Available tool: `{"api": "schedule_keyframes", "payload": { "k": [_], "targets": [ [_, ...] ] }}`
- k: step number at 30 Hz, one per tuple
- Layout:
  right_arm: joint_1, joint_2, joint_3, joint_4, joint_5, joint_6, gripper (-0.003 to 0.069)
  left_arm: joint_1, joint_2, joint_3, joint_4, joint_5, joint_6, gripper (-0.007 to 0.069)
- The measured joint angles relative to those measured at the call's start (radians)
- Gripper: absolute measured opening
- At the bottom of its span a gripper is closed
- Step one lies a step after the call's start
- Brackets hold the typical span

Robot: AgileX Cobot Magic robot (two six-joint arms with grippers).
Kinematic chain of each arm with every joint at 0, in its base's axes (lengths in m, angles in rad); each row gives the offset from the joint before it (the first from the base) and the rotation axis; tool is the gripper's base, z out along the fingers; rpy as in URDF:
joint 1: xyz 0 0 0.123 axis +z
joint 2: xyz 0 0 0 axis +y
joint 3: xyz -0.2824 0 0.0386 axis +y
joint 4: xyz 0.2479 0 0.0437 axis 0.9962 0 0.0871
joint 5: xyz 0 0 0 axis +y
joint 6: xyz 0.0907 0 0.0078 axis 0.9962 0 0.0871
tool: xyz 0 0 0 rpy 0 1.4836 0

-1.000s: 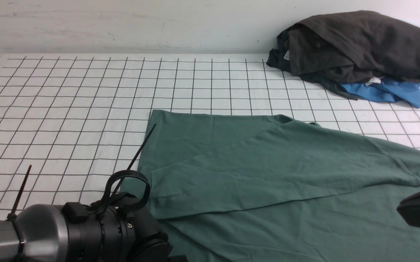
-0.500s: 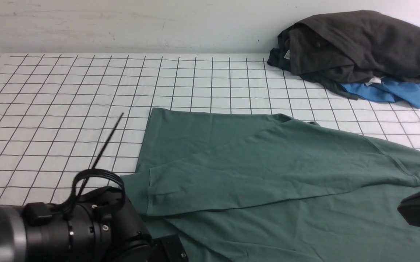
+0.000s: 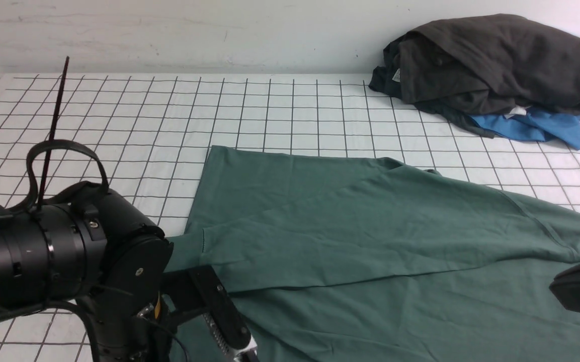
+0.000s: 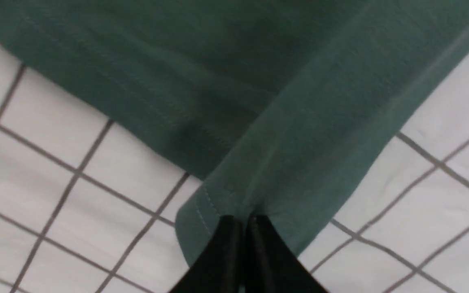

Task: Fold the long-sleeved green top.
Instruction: Use both arms simultaneously to clamp the lower edge of the clothing fabric

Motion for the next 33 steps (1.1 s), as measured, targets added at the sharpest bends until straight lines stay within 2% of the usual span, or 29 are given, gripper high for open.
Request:
{"api": "schedule_keyframes", "payload": {
  "k": [4, 9, 13, 16, 17, 18, 21, 23, 25, 29, 33],
  "targets": [
    [0.000, 0.000, 0.000, 0.000, 0.000, 0.001, -0.0014, 0.001, 0.037, 0.000, -0.062, -0.015, 0.140, -0.0004],
    [0.000, 0.000, 0.000, 0.000, 0.000, 0.001, -0.0014, 0.002, 0.093, 0.000, -0.077, -0.059, 0.178, 0.0007],
    [0.000, 0.000, 0.000, 0.000, 0.000, 0.001, -0.0014, 0.002, 0.109, 0.000, -0.079, -0.052, 0.178, 0.0066],
    [0.000, 0.000, 0.000, 0.000, 0.000, 0.001, -0.0014, 0.000, 0.105, 0.000, -0.092, 0.000, 0.179, 0.0210],
    [0.000, 0.000, 0.000, 0.000, 0.000, 0.001, -0.0014, 0.000, 0.102, 0.000, -0.093, 0.005, 0.179, 0.0219],
    [0.000, 0.000, 0.000, 0.000, 0.000, 0.001, -0.0014, -0.009, 0.091, 0.000, -0.095, 0.021, 0.179, 0.0285],
    [0.000, 0.000, 0.000, 0.000, 0.000, 0.001, -0.0014, -0.032, 0.070, 0.000, -0.096, 0.028, 0.187, 0.0414],
    [0.000, 0.000, 0.000, 0.000, 0.000, 0.001, -0.0014, -0.040, 0.072, 0.005, -0.097, 0.016, 0.205, 0.0479],
    [0.000, 0.000, 0.000, 0.000, 0.000, 0.001, -0.0014, -0.040, 0.084, 0.018, -0.097, -0.018, 0.219, 0.0510],
    [0.000, 0.000, 0.000, 0.000, 0.000, 0.001, -0.0014, -0.040, 0.126, 0.045, -0.076, -0.110, 0.222, 0.0524],
    [0.000, 0.000, 0.000, 0.000, 0.000, 0.001, -0.0014, -0.042, 0.129, 0.044, -0.053, -0.134, 0.169, 0.0484]
  ]
}}
